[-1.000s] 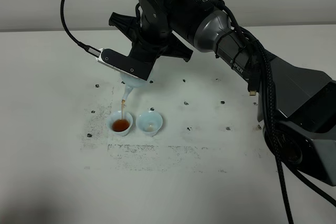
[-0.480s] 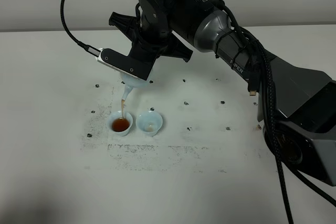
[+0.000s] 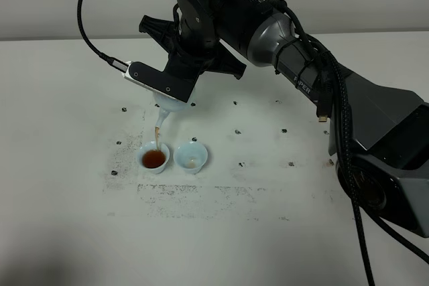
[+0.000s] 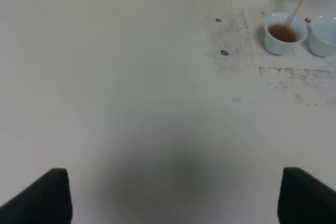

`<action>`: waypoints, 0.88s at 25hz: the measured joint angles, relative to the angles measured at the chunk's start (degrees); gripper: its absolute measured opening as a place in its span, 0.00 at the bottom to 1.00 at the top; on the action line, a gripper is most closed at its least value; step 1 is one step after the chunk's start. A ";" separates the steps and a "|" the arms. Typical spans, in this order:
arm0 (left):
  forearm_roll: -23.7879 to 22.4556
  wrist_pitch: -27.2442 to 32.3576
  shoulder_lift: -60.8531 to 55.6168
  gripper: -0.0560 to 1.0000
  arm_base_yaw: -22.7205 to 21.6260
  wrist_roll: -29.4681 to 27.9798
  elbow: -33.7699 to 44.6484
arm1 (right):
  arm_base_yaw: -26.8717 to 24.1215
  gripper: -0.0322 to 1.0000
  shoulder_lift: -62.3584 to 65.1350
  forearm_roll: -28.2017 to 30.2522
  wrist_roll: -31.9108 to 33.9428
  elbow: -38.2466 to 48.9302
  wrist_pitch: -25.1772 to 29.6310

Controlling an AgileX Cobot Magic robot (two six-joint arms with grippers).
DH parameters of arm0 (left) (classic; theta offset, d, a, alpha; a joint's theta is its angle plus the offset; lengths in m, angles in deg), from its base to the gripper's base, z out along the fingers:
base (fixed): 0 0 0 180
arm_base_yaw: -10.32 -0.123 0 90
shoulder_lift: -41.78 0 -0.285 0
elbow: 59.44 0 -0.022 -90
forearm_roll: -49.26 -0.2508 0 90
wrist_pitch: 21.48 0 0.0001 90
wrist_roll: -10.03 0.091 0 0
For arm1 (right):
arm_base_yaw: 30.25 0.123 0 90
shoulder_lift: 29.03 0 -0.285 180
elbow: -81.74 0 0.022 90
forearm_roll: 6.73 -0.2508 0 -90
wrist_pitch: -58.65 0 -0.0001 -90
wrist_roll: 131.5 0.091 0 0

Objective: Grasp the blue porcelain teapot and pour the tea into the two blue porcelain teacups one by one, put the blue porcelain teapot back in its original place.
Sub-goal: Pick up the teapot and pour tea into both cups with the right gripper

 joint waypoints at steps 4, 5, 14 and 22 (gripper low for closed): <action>0.00 0.00 0.00 0.77 0.00 0.00 0.00 | 0.00 0.08 0.00 -0.41 1.21 0.00 1.33; 0.00 0.00 0.00 0.77 0.00 0.00 0.00 | 0.00 0.08 0.00 -0.69 1.52 0.00 2.10; 0.00 0.00 0.00 0.77 0.00 0.00 0.00 | 0.00 0.08 0.00 -7.90 3.51 -2.46 7.20; 0.00 0.00 0.00 0.77 0.00 0.00 0.00 | -0.57 0.08 0.00 -11.75 7.48 -7.02 7.26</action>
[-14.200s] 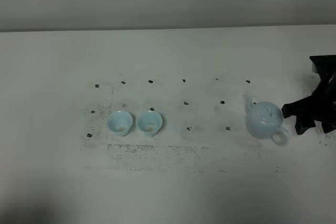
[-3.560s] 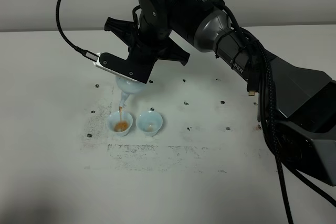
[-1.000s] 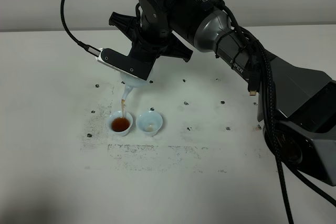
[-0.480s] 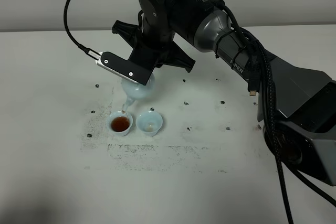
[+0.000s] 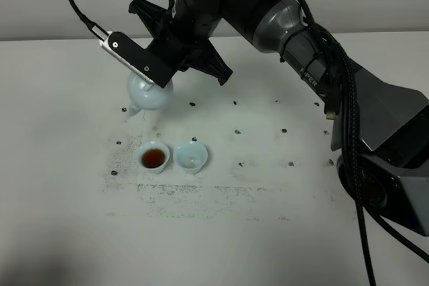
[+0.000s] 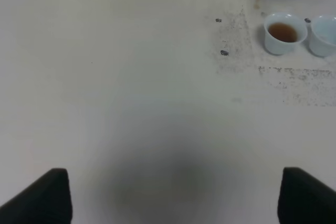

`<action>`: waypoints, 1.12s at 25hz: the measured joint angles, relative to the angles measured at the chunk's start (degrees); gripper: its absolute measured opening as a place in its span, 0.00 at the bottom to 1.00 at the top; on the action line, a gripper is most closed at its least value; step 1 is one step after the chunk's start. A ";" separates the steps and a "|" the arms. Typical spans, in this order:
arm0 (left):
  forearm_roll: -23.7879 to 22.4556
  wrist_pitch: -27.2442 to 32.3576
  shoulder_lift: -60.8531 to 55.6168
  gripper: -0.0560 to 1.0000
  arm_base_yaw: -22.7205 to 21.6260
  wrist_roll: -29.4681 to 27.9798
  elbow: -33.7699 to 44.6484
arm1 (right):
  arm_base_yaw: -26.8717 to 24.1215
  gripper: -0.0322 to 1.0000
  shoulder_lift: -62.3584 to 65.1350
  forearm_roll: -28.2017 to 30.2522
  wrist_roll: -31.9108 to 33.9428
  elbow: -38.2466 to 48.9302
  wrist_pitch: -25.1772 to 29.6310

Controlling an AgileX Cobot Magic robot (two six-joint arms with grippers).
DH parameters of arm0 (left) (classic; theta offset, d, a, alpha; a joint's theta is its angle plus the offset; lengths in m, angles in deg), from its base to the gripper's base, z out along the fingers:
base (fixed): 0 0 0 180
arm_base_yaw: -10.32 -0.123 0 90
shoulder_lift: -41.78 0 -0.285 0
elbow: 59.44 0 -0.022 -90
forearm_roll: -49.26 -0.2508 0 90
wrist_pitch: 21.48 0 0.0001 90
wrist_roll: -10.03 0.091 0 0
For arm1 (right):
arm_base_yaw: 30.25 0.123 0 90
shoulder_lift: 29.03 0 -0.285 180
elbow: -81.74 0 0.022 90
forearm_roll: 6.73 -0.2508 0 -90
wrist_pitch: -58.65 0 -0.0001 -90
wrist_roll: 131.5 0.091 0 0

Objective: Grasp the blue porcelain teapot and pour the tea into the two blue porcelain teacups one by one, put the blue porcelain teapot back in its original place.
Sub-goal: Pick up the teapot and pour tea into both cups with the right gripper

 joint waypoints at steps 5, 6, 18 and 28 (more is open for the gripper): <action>0.00 0.00 0.00 0.77 0.00 0.00 0.00 | -1.84 0.08 0.00 -3.06 5.31 0.00 0.00; 0.00 0.00 0.00 0.77 0.00 0.00 0.00 | -2.29 0.08 0.00 -3.06 6.97 0.00 0.00; 0.00 0.00 0.00 0.77 0.00 0.00 0.00 | -5.29 0.08 -5.87 -4.38 27.82 -0.38 0.02; 0.00 0.00 0.00 0.77 0.00 0.00 0.00 | -6.36 0.08 -8.30 -5.01 31.90 -0.44 0.08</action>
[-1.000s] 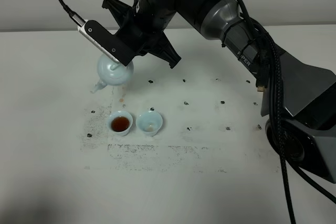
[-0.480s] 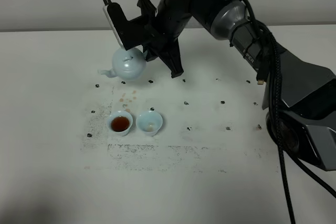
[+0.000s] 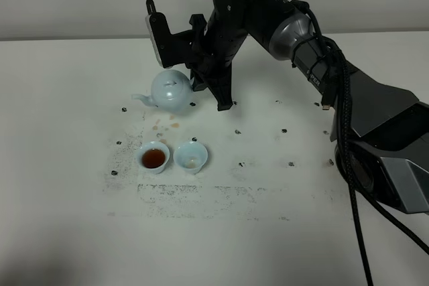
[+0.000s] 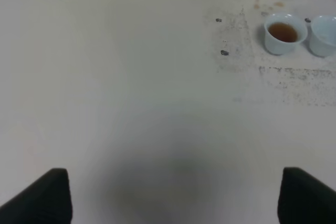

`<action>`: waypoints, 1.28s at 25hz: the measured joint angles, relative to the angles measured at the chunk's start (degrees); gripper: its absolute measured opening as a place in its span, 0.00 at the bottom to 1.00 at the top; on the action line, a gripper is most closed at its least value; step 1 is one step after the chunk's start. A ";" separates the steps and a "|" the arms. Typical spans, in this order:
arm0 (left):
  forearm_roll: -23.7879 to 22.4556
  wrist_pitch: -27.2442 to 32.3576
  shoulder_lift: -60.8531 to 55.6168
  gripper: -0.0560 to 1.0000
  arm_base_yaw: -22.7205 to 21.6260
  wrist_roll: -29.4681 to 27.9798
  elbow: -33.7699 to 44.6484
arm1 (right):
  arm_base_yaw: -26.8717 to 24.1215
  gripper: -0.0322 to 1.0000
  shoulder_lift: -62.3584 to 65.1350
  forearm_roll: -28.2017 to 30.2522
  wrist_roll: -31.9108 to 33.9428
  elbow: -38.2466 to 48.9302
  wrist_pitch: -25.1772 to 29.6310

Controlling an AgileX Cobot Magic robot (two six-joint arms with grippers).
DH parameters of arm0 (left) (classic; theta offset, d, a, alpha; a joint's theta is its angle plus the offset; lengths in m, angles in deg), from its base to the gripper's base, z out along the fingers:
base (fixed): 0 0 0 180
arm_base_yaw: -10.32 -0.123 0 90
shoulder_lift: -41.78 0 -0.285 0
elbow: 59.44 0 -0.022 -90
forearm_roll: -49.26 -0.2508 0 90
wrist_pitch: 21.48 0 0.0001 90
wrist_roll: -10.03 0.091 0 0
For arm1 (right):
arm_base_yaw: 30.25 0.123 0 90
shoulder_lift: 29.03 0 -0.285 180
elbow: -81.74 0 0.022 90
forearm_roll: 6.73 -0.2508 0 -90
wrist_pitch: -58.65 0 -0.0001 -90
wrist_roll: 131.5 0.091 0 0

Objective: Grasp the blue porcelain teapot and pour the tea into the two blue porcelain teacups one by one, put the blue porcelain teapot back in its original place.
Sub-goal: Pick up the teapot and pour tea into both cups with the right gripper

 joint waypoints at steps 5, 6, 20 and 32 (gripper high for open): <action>0.00 0.00 0.00 0.77 0.00 0.00 0.00 | 0.00 0.08 -2.18 0.06 0.00 0.12 0.14; 0.00 0.00 0.00 0.77 0.00 0.00 0.00 | 0.00 0.08 -2.25 0.06 0.00 0.12 0.14; 0.00 0.00 0.00 0.77 0.00 0.00 0.00 | 0.05 0.08 5.15 2.32 -4.50 0.43 0.06; 0.00 0.00 0.00 0.77 0.00 0.00 0.00 | 0.05 0.08 17.70 4.80 -17.19 18.50 -0.10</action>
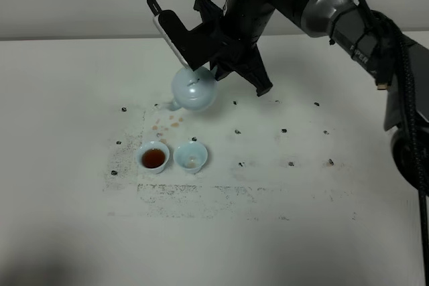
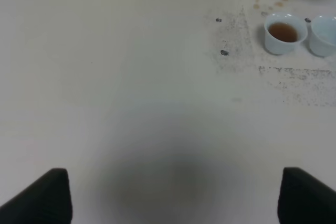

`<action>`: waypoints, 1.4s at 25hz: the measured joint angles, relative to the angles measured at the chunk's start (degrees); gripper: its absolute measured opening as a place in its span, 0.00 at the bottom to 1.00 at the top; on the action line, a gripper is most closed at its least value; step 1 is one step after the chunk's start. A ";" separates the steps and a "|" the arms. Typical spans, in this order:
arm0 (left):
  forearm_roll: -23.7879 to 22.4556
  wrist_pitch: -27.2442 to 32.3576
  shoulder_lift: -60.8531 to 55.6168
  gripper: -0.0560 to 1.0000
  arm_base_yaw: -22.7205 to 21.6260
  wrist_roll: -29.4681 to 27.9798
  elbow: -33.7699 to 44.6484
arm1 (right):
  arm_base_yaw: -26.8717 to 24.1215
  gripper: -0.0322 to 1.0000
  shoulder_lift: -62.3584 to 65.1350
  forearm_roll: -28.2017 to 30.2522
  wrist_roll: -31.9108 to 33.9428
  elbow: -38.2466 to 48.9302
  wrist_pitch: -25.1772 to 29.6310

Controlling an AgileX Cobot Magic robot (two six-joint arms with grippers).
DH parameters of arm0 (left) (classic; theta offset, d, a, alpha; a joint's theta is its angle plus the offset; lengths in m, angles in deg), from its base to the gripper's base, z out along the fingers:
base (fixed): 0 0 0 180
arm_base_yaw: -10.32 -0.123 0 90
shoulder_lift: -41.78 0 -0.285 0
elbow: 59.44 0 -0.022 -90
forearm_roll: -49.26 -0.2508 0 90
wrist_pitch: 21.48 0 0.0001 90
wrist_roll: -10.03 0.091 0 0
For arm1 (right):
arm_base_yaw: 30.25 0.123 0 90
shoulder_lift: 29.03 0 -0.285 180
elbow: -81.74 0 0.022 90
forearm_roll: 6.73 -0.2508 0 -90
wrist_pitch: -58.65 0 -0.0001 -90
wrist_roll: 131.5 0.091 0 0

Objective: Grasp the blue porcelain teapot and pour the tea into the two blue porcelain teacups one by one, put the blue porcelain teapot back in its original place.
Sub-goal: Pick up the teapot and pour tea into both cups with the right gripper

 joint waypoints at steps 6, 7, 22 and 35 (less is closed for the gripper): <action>0.00 0.00 0.00 0.77 0.00 0.00 0.00 | 0.00 0.08 4.59 4.72 -4.14 8.38 -0.07; 0.00 0.00 0.00 0.77 0.00 0.00 0.00 | 0.00 0.08 4.66 5.05 -4.71 9.13 -0.07; 0.00 0.00 0.00 0.77 0.00 0.00 0.00 | 0.00 0.08 5.06 8.71 -9.67 10.01 -0.17; 0.00 0.00 0.00 0.77 0.00 0.00 0.00 | 1.14 0.08 3.12 6.32 -9.51 10.01 -0.28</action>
